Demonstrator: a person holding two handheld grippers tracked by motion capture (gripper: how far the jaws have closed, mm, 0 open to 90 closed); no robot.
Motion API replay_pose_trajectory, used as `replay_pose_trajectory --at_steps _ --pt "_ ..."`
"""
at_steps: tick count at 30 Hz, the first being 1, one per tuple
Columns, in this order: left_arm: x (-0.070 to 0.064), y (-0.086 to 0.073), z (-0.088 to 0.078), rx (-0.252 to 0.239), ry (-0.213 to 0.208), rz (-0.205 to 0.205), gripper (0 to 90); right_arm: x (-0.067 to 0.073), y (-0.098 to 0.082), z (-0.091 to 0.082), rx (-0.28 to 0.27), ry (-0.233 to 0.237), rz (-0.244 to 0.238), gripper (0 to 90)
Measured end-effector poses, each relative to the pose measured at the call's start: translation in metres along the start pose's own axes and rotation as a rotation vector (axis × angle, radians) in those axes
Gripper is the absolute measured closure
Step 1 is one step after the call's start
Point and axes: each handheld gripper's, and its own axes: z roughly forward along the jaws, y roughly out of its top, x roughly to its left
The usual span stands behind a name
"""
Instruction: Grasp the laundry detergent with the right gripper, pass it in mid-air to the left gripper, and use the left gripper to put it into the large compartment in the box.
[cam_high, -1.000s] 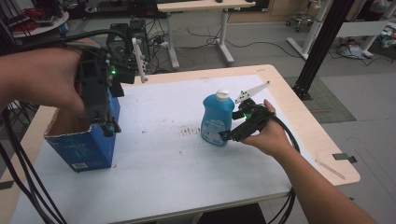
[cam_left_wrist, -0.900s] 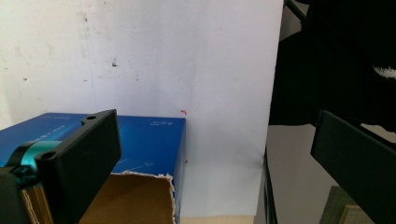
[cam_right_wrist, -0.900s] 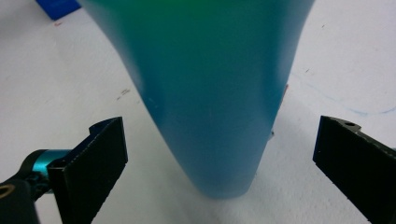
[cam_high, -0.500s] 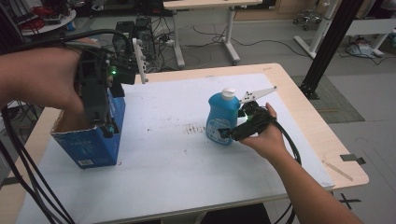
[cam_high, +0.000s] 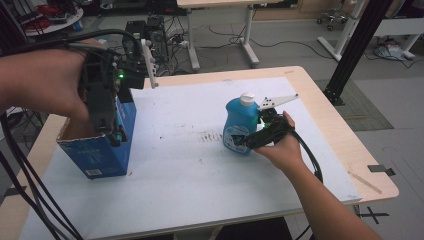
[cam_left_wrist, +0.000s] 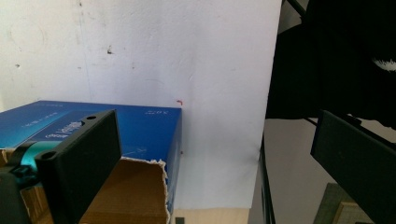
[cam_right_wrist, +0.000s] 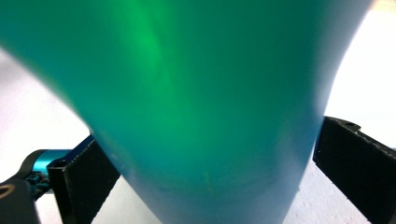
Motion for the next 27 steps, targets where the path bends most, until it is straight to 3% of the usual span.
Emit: replay_pose_trajectory --at_steps 12,15,17,20,27 --pt "0.0018 -0.0041 0.0024 -0.004 -0.002 -0.009 1.7 -0.0028 -0.0023 0.0023 -0.047 -0.004 0.04 4.9" --pt "0.0017 -0.0045 0.0027 -0.005 -0.003 -0.012 1.7 -0.0018 -0.0028 0.0025 -0.052 -0.014 0.024 6.6" --pt "0.0022 -0.0047 0.0027 -0.003 -0.003 -0.01 1.7 -0.0006 -0.0029 0.0022 -0.062 -0.016 0.016 14.2" --pt "0.0023 -0.0046 0.0028 -0.002 -0.002 -0.011 1.7 -0.0001 -0.0025 0.0008 -0.085 -0.014 0.013 14.6" --pt "0.003 -0.0044 0.0031 -0.001 -0.001 -0.011 1.7 -0.0009 -0.004 0.0013 -0.077 -0.012 0.011 16.2"
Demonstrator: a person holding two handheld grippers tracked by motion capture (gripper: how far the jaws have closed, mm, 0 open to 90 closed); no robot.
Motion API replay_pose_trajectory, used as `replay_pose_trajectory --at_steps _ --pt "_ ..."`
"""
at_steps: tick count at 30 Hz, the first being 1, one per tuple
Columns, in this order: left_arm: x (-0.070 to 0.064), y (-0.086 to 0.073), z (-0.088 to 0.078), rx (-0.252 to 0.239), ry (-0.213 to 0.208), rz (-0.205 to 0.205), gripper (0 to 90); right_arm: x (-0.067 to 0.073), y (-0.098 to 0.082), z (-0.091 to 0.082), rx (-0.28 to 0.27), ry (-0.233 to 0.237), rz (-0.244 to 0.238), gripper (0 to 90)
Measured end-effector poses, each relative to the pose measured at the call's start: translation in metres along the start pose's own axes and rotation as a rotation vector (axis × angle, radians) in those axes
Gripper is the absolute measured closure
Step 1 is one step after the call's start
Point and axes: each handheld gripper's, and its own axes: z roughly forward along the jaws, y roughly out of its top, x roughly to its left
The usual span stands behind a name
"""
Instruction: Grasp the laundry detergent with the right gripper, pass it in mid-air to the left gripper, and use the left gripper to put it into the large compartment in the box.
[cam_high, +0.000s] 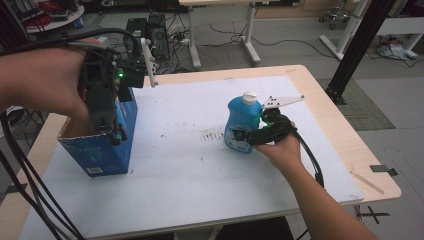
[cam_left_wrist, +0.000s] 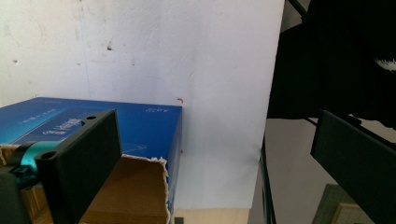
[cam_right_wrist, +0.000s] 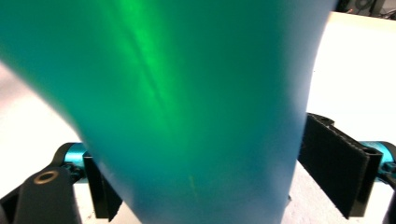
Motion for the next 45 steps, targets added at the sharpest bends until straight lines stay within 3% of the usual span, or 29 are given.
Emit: replay_pose_trajectory --at_steps 4,6,27,40,45 --pt "0.0005 0.0001 0.0001 0.0 0.002 -0.001 1.7 0.0015 -0.0001 0.0013 -0.003 0.01 -0.009 18.6" --pt "0.0006 0.0 0.0001 -0.002 0.003 -0.002 1.7 0.0016 -0.0007 0.0017 -0.001 0.021 -0.018 24.7" --pt "0.0022 0.0 0.0009 0.005 0.001 -0.004 1.7 0.0017 -0.0011 0.0018 -0.013 0.032 -0.038 36.1" --pt "0.0043 -0.0001 0.0025 0.006 -0.003 -0.009 1.7 0.0019 -0.0018 0.0021 -0.02 0.018 -0.049 40.5" --pt "0.0049 0.0006 0.0036 0.004 -0.005 -0.008 1.7 0.0042 -0.0026 0.0026 -0.033 -0.001 -0.076 42.9"
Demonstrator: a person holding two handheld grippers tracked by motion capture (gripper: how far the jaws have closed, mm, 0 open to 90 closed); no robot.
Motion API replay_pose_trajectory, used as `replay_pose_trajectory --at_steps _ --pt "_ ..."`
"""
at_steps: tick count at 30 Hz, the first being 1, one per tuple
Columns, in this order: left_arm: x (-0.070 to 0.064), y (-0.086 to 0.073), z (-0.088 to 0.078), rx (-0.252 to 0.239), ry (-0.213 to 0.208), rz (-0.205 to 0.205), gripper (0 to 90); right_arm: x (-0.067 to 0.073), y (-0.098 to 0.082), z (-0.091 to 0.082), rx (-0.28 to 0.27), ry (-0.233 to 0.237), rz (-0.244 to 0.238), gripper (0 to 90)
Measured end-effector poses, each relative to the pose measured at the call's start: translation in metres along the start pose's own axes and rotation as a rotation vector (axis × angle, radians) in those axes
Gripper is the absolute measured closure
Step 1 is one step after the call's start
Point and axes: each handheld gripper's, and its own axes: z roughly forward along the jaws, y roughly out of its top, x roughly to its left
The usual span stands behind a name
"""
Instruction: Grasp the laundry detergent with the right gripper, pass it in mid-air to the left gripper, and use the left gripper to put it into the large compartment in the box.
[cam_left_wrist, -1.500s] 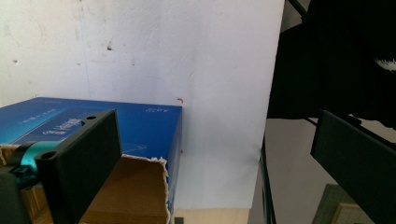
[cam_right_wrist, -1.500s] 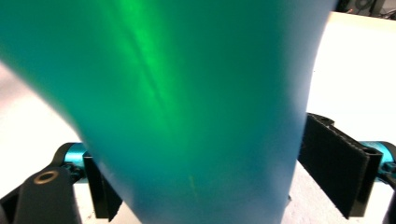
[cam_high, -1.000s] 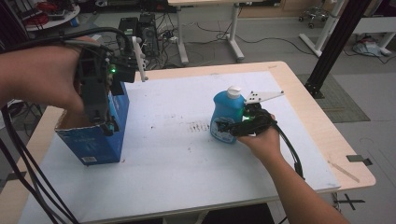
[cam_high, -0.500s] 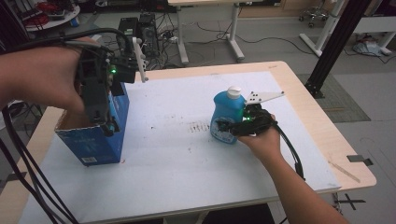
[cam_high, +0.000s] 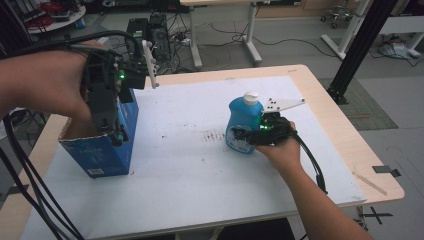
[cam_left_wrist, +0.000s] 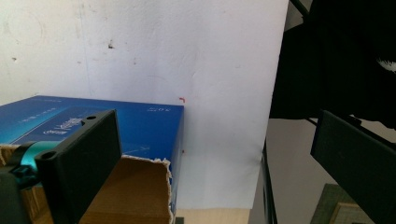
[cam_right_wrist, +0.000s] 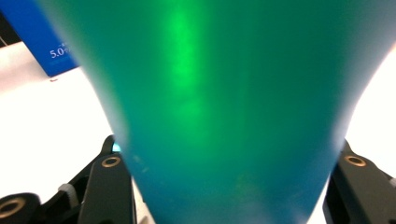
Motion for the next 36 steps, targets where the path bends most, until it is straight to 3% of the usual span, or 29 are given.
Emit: replay_pose_trajectory --at_steps 6,14,22,35,36 --pt "0.0 0.001 0.001 0.004 -0.002 0.0 1.7 0.0 -0.001 -0.001 -0.011 0.002 -0.038 45.4" --pt "0.0 0.0 0.0 0.002 0.002 -0.001 1.7 0.002 0.0 -0.003 -0.01 -0.002 -0.053 46.7" --pt "0.001 0.002 0.001 0.001 0.005 -0.002 1.7 0.001 0.011 -0.019 -0.019 0.01 -0.06 46.7" --pt "0.003 0.015 0.003 0.008 0.002 0.022 1.7 0.022 0.047 -0.034 0.018 0.099 -0.144 46.5" --pt "0.003 0.017 0.003 0.004 0.002 0.026 1.7 0.029 0.055 -0.035 0.021 0.129 -0.163 46.4"
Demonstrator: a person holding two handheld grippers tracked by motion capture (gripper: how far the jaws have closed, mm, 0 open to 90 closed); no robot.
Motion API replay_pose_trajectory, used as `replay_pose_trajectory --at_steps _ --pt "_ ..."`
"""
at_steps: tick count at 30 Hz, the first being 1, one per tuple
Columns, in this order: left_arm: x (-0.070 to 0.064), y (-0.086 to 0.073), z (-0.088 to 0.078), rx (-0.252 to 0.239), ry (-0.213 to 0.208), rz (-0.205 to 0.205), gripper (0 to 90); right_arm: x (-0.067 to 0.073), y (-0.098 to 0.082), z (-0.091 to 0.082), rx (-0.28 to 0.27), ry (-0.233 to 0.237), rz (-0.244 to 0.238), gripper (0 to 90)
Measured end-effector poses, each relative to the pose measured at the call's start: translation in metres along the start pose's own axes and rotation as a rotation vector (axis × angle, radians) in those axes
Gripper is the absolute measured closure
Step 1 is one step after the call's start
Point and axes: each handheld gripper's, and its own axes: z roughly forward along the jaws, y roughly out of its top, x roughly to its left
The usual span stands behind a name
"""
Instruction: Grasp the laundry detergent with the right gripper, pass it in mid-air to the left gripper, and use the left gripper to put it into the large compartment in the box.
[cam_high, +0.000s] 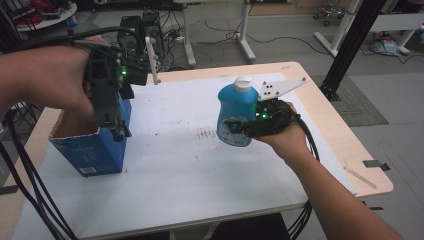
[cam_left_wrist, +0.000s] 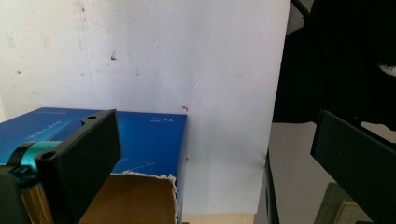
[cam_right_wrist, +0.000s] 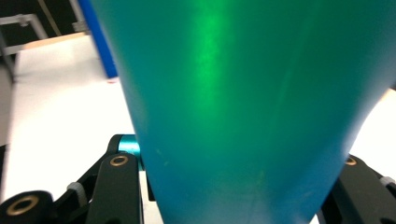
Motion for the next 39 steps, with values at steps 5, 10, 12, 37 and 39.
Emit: replay_pose_trajectory --at_steps 5,10,12,37,39 --pt "0.0 0.007 0.0 0.007 -0.001 0.013 1.7 0.012 0.013 0.002 0.006 0.059 -0.044 46.4" --pt "-0.001 0.013 0.002 0.009 -0.003 0.019 1.7 0.025 0.02 0.008 0.019 0.111 -0.077 46.4" --pt "-0.001 0.016 0.003 0.01 -0.006 0.023 1.7 0.03 0.02 0.012 0.026 0.132 -0.08 46.4" --pt "-0.005 0.045 0.022 0.013 -0.035 0.071 1.7 0.073 0.025 0.07 0.027 0.343 -0.1 46.5" --pt "-0.005 0.048 0.025 0.019 -0.038 0.078 1.7 0.076 0.027 0.073 0.025 0.356 -0.097 46.4"
